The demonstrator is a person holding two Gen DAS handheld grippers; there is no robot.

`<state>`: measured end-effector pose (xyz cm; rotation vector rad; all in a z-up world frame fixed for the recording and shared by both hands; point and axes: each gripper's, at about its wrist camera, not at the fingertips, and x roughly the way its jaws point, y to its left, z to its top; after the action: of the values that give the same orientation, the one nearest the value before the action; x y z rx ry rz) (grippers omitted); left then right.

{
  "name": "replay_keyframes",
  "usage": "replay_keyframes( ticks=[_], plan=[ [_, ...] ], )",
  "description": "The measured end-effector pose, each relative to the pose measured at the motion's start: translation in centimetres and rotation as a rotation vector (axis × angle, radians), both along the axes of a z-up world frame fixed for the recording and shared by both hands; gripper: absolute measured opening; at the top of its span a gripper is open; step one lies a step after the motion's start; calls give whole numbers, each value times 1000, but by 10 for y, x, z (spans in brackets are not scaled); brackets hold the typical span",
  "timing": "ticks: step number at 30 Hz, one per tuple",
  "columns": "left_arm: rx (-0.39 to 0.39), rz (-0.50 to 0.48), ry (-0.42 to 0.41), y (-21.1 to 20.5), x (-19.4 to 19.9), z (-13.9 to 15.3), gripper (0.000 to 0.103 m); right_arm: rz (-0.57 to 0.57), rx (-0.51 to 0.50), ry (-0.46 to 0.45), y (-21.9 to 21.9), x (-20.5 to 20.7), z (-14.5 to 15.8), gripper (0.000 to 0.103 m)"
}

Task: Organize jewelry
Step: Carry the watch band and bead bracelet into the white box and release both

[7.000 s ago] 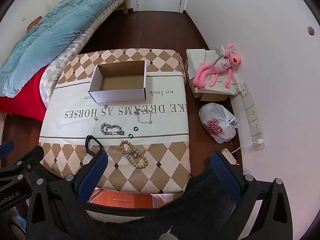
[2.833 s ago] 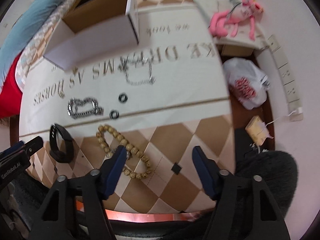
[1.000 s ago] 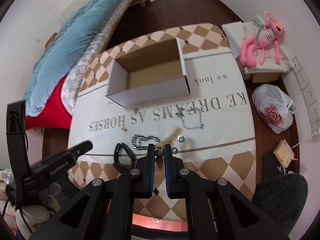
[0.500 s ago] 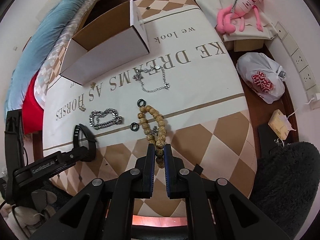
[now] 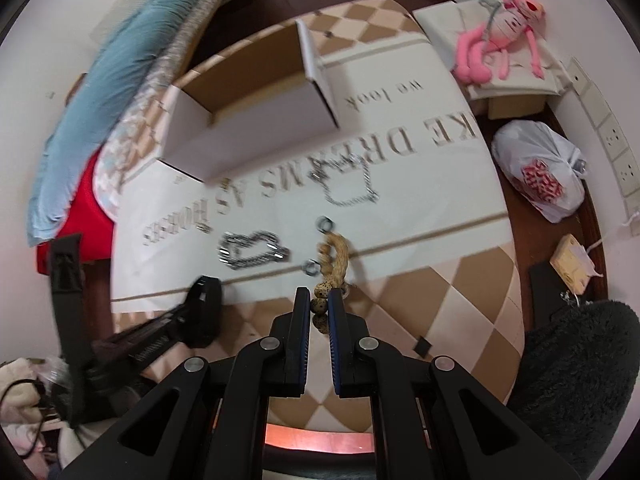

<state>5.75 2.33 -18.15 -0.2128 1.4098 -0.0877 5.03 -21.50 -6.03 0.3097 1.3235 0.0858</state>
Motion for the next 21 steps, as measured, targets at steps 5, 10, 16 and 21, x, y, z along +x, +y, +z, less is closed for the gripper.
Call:
replay_keyframes(
  ticks=[5,10,16,21],
  plan=[
    [-34,-2,-76,10,7,45,9,26,57,-62,9,11,36,9],
    [-68,-23,-170,12,41,95,9,53,107,-145,14,38,80,9],
    [-58,-41,-218,-7,107,119,9,92,82,-228,25,91,109,9],
    [-34,-53,-166,-11,154,100,9,109,40,-213,33,147,94,9]
  ],
)
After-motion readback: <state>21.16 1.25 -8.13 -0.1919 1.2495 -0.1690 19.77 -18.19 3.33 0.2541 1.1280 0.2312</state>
